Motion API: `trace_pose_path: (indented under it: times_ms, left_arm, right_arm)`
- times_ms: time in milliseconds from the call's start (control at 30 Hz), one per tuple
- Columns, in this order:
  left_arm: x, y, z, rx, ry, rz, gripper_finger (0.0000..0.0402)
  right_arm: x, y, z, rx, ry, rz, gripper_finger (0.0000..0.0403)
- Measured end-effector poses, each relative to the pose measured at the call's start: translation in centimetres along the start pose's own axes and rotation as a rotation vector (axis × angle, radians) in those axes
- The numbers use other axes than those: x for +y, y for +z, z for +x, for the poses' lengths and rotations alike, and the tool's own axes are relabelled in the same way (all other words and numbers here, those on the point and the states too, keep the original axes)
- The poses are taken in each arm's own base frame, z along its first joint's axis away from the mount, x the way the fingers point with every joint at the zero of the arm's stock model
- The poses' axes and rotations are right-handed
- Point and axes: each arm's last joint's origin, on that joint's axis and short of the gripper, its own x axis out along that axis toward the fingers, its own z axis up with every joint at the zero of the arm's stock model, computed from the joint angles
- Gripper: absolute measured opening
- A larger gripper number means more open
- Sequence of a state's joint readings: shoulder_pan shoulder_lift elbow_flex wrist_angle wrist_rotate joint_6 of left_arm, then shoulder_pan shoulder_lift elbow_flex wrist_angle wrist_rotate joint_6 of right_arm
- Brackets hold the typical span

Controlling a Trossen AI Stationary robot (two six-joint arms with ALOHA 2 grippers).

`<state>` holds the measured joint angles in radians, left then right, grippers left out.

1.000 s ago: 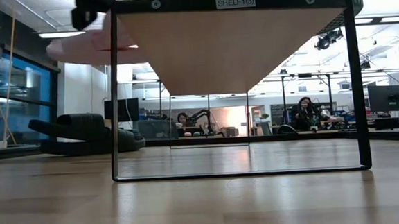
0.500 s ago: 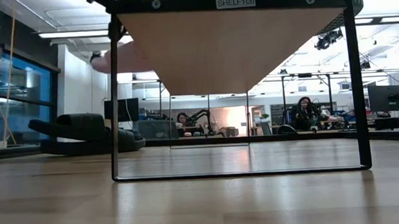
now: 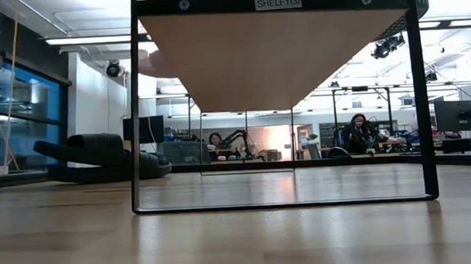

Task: Pick and place slippers onto the shelf
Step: Put the pink pair of slippers on the shelf

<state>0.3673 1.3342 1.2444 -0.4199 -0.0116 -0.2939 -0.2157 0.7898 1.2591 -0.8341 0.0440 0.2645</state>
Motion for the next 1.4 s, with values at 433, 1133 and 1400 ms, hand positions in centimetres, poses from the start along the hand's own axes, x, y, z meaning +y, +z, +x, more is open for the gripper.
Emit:
trace_pose_path:
  times_ms: [433,1133,1400]
  left_arm:
    - [-0.7,1.8,3.8,0.026,-0.016,-0.002,0.0000]
    - [-2.2,1.8,5.5,-0.069,0.095,-0.131,0.0000]
    - [-2.8,1.4,6.9,-0.096,0.091,-0.168,0.0000]
  right_arm:
    - [0.1,0.0,0.0,0.006,0.022,-0.019,0.0123]
    - [0.2,-0.1,0.0,0.018,0.087,-0.114,0.0123]
    - [0.3,-0.1,-0.1,0.023,0.106,-0.130,0.0123]
